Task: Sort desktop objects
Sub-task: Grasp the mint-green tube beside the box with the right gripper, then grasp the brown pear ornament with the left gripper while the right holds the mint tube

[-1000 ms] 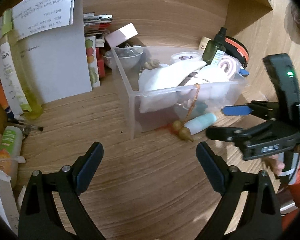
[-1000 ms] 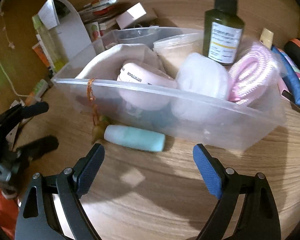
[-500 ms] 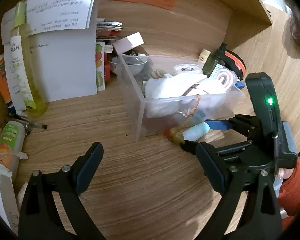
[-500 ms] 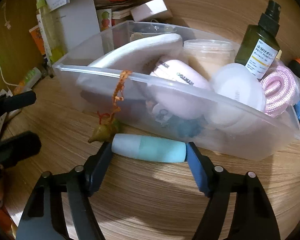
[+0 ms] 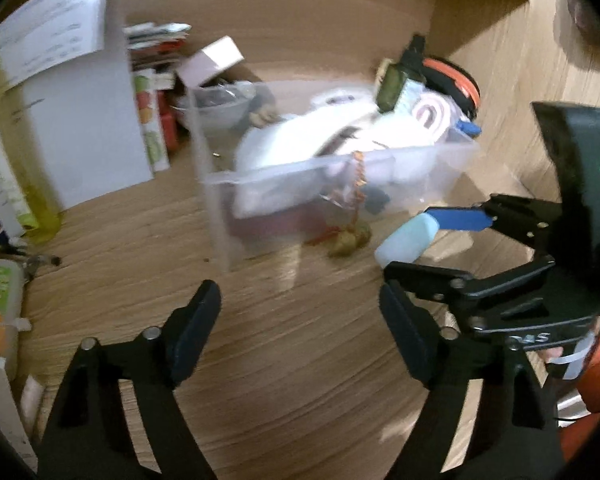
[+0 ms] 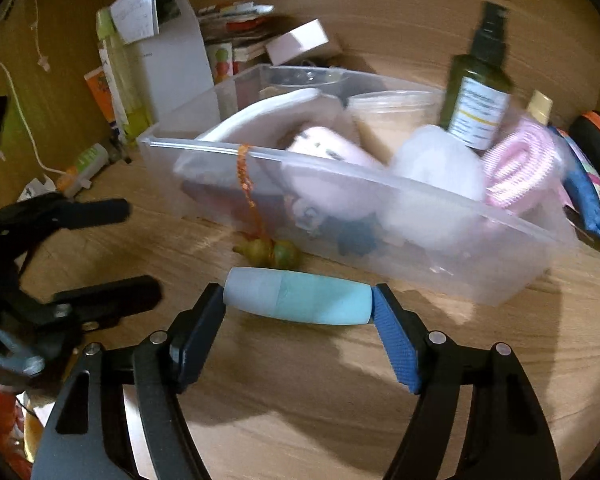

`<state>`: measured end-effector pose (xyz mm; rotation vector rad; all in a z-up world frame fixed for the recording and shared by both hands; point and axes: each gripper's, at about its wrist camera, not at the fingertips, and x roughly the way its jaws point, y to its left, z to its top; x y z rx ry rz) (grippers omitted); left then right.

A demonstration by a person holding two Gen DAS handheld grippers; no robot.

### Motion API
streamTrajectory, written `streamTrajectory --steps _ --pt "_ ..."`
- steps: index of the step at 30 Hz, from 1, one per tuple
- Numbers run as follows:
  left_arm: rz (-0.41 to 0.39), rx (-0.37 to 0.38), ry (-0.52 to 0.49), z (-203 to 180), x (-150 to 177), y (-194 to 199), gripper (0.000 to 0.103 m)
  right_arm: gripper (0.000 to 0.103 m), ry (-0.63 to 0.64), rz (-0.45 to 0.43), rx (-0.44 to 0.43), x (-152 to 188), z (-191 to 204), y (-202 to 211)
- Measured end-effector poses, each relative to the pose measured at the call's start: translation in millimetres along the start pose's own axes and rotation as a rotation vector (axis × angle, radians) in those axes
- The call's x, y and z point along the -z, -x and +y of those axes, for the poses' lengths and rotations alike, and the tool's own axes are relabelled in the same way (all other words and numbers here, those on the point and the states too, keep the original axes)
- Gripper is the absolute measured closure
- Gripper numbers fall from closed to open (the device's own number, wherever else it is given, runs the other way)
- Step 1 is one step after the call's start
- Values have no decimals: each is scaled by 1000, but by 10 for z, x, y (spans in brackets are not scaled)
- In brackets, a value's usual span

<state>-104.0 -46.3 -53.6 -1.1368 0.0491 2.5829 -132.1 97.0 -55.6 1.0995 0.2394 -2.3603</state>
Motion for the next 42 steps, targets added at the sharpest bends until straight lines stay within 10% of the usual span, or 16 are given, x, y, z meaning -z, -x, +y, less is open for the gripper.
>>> streamTrajectory --steps 18,42 --pt "75 -74 61 -307 -288 -413 48 32 -87 -115 -45 320 -748 529" --pt "89 -34 85 -227 -261 -362 80 32 -102 -126 -108 310 -698 552"
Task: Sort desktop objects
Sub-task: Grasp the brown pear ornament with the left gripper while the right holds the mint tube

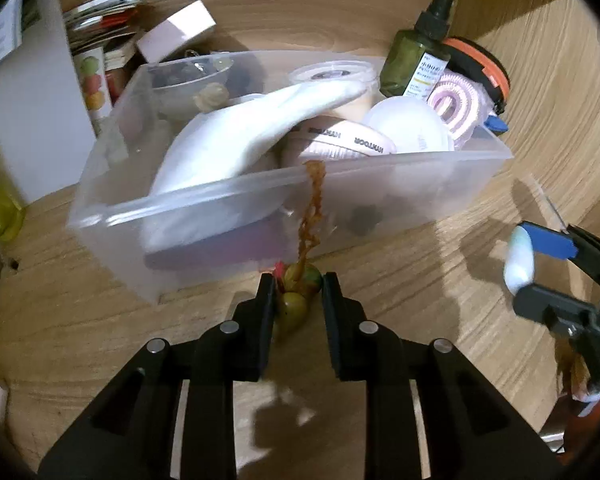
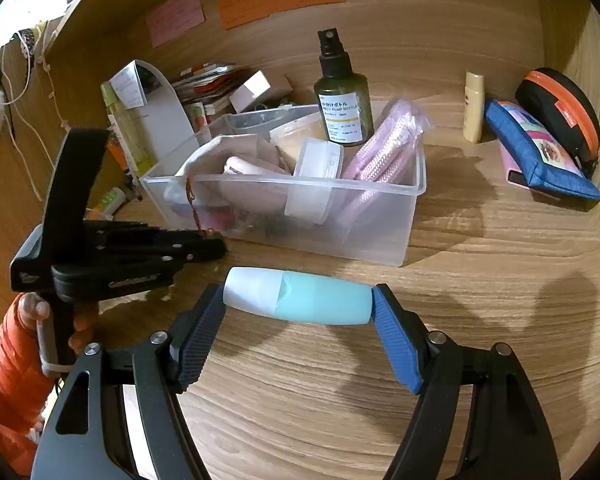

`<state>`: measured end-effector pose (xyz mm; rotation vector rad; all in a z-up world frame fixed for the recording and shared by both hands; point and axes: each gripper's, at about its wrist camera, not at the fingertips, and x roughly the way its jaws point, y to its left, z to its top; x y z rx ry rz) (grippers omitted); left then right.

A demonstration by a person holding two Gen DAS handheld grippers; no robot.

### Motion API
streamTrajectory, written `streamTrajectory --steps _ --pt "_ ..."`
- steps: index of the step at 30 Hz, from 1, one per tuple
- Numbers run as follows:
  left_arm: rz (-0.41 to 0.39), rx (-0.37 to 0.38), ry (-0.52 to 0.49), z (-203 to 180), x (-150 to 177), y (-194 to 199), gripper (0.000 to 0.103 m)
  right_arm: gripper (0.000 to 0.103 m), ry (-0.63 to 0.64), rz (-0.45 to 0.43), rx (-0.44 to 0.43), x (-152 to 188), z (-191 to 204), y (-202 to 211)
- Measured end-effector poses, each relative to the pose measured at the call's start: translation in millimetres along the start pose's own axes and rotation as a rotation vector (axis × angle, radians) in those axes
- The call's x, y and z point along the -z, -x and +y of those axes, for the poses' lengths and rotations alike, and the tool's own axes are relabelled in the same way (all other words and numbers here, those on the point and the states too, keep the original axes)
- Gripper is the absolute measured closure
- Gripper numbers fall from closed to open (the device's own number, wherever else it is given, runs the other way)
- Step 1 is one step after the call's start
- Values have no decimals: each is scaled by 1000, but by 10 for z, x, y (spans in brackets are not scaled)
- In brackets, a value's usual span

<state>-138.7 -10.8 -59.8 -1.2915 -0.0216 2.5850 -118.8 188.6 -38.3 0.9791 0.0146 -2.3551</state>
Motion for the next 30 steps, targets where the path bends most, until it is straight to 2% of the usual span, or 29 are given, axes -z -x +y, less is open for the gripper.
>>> streamTrajectory --steps 8,15,17,25,30 --pt "-72 36 21 99 180 418 80 32 -7 -11 15 -106 -7 -5" --pt "-161 48 8 67 51 688 80 32 -9 -32 26 -217 44 6" --pt "-182 53 1 56 3 729 83 32 -7 -40 33 -250 53 16" --pt "-216 74 -23 76 -170 744 85 32 -2 -73 58 -398 63 72" --pt "-174 78 -53 64 -93 648 85 32 -1 -76 68 -440 38 71"
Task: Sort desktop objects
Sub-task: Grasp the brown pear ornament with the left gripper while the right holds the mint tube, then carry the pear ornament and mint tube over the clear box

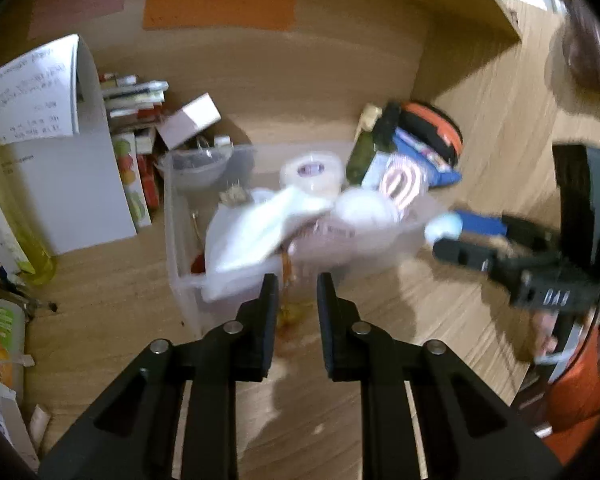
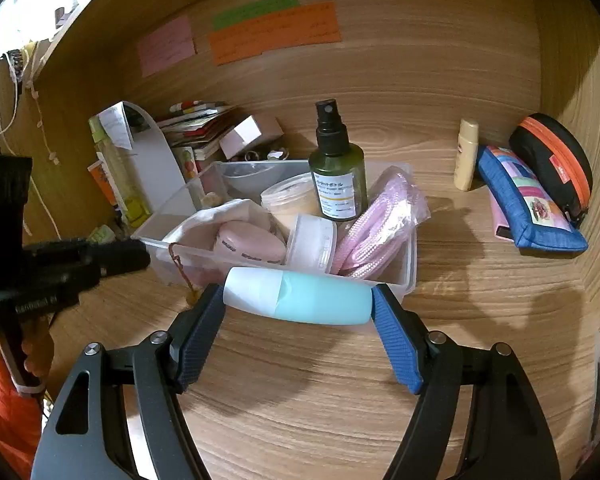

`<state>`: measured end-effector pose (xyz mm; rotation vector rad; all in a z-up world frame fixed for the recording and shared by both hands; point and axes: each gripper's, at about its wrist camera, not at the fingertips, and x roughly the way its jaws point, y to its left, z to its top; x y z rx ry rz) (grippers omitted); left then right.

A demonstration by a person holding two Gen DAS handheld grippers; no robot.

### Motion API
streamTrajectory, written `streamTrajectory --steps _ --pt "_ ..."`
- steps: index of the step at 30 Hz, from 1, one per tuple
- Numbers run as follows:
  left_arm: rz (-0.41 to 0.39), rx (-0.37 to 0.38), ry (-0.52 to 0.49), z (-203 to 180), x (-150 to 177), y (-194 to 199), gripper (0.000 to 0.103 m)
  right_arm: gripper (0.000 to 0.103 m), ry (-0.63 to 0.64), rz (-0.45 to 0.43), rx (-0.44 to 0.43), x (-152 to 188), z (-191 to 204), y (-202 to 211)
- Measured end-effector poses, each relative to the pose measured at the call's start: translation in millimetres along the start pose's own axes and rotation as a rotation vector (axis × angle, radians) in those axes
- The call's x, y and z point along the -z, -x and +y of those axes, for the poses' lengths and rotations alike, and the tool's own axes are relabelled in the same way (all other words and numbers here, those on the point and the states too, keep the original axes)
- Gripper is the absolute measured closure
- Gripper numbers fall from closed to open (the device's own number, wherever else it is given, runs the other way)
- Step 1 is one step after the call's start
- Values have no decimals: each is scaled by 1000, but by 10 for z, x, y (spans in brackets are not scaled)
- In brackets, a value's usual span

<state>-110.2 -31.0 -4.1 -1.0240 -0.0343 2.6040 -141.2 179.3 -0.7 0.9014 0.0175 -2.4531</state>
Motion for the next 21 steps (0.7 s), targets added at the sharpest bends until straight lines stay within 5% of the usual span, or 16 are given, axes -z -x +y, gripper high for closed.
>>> streamTrajectory --steps 5,7,16,21 --pt "104 -35 -30 24 169 -250 85 32 -10 16 8 -21 -43 -68" --pt "137 -50 -25 57 211 -359 75 31 -14 14 10 -31 -44 -79" --pt "159 -16 -7 45 183 -587 52 32 27 -26 37 -157 -3 -23" --pt "195 6 40 55 171 -753 51 32 29 -26 47 -225 -19 -92"
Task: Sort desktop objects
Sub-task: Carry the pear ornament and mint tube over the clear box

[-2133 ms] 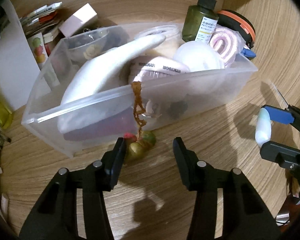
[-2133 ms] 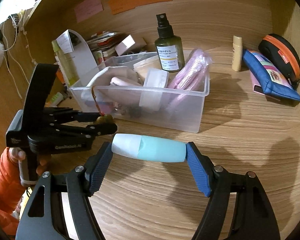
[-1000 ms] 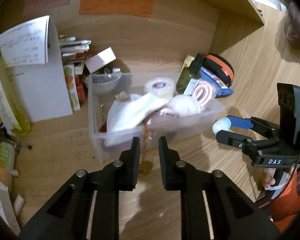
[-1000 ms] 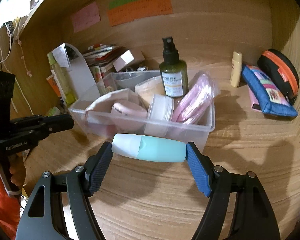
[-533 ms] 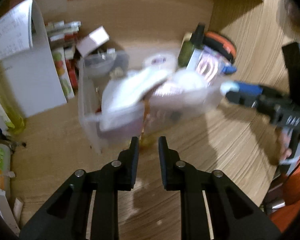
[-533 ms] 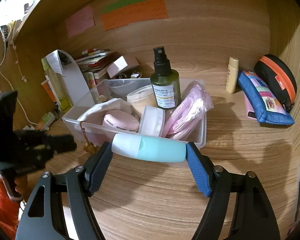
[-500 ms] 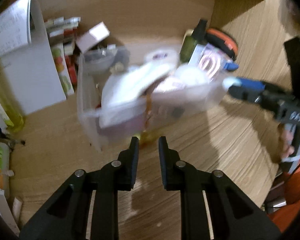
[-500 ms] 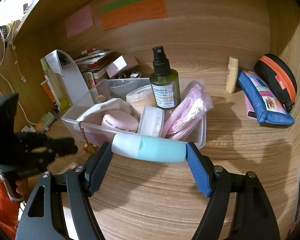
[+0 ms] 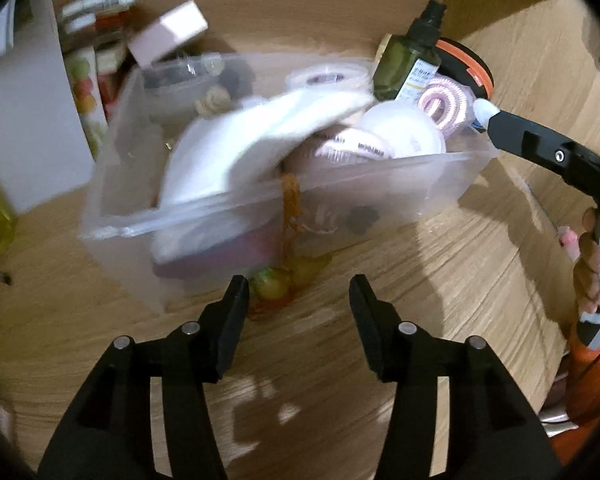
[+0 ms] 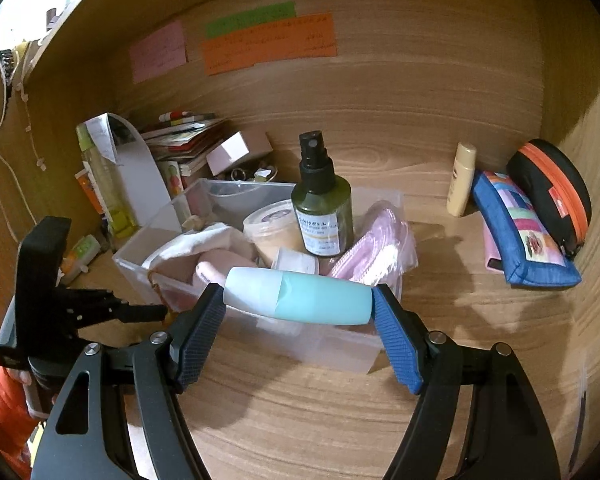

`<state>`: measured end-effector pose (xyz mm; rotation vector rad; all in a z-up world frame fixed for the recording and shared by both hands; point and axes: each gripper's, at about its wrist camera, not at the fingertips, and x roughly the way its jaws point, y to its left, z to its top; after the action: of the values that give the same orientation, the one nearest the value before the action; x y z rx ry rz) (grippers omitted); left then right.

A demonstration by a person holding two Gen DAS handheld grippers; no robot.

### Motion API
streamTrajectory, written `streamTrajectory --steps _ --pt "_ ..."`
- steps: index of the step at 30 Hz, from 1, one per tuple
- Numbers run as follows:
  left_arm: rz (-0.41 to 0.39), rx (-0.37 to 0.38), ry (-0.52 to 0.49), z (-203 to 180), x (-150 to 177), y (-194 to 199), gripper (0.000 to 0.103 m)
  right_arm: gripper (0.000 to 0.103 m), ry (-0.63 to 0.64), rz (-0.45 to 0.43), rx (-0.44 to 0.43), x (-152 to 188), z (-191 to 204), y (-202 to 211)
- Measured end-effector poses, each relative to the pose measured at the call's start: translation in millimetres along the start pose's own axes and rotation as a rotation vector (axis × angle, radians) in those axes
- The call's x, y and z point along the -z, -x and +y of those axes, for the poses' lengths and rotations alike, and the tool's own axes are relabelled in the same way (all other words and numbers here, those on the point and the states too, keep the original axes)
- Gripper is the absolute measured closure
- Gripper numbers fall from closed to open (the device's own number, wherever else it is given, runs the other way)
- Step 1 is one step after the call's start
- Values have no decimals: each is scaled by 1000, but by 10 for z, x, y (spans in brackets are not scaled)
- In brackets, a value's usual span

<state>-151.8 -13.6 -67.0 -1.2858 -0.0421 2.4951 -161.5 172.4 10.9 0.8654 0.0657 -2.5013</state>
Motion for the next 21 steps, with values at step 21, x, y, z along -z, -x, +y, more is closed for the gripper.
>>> streamTrajectory --steps 21 --pt "-76 75 -11 -180 30 181 72 31 15 27 84 41 -116 -164"
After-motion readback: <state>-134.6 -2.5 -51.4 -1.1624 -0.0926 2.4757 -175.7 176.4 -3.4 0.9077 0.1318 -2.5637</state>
